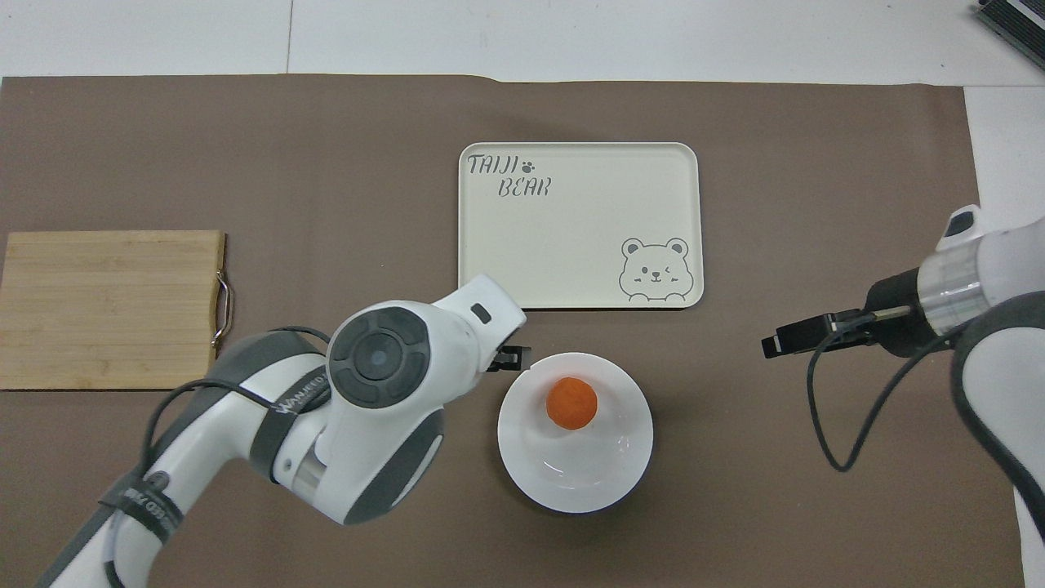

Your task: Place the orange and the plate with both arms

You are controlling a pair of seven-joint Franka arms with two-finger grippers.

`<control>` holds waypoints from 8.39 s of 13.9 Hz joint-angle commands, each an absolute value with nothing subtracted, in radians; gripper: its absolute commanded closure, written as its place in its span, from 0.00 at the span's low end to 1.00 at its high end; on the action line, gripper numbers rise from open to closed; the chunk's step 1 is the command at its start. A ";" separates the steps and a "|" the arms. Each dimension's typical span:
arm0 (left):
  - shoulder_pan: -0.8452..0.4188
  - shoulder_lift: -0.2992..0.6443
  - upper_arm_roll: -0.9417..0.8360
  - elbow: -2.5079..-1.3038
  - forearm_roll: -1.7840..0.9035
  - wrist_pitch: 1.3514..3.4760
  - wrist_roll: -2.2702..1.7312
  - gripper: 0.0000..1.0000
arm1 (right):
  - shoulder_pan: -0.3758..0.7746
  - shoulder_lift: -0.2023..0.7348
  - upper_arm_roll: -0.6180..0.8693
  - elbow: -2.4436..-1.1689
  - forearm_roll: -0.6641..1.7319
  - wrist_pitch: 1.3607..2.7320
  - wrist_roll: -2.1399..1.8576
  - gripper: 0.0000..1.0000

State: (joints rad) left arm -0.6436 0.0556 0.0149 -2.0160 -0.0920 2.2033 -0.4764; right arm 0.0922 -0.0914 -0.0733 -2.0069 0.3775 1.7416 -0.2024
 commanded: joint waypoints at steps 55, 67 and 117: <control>-0.029 -0.008 -0.003 -1.488 -0.002 1.471 0.097 0.00 | 0.110 0.400 -0.077 -1.829 1.100 1.907 -0.405 1.00; -0.029 -0.008 -0.003 -1.488 -0.002 1.471 0.097 0.00 | 0.123 0.597 -0.063 -1.663 1.052 1.957 -0.373 1.00; -0.029 -0.008 -0.003 -1.488 -0.002 1.471 0.097 0.00 | 0.035 -0.155 -0.078 -1.681 -0.006 1.523 0.087 0.00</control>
